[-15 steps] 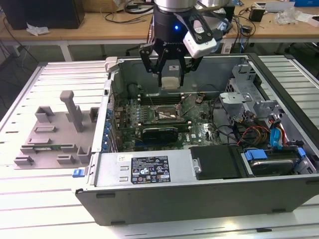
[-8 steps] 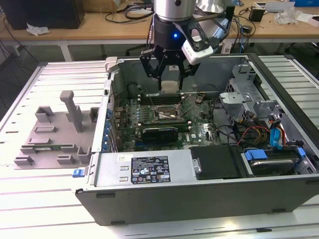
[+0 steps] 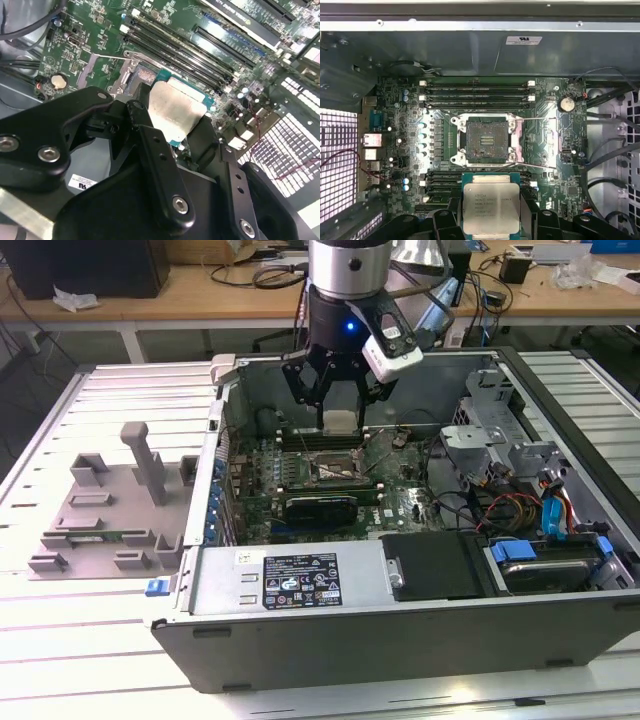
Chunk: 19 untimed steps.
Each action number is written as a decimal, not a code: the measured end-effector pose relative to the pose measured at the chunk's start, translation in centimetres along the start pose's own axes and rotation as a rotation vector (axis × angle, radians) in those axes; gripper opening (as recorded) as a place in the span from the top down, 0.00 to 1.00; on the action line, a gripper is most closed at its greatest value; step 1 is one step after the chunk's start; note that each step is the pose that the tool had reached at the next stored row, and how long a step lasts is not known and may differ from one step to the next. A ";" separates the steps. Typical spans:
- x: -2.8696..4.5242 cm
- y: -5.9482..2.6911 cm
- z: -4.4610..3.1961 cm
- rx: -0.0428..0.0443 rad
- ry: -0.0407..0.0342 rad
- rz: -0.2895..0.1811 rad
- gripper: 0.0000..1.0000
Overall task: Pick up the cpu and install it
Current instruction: 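Pick up the cpu and move it towards the insertion slot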
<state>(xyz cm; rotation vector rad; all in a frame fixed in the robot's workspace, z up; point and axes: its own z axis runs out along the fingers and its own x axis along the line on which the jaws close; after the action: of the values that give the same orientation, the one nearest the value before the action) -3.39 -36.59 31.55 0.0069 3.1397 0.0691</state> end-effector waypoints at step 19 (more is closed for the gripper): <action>0.20 1.85 4.78 0.0002 0.0001 -0.001 0.45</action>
<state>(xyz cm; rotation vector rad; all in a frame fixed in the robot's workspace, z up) -3.58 -34.53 26.86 0.0059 3.1398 0.0687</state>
